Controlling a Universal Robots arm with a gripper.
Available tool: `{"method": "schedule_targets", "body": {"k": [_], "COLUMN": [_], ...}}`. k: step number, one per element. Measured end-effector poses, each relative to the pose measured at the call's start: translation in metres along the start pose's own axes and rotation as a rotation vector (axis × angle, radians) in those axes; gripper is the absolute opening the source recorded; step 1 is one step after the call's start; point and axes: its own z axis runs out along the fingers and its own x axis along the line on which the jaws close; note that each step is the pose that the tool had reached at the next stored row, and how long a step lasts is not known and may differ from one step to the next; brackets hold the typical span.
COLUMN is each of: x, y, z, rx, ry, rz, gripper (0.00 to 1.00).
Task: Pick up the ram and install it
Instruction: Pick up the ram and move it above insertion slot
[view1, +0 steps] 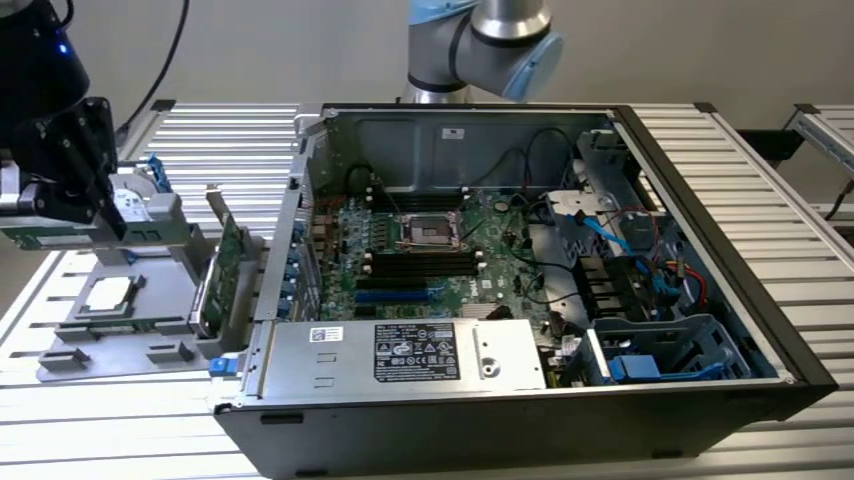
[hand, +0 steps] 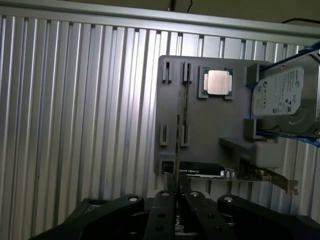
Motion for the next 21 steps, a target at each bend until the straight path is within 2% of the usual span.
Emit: {"method": "schedule_targets", "body": {"k": [3, 21], "x": [-0.001, -0.007], "y": [-0.0085, -0.0621], "z": [-0.0058, -0.0263], "rx": [0.0, 0.0], "ry": [-0.0001, -0.0001], "rz": [0.0, 0.0], "gripper": [0.14, 0.14]}}
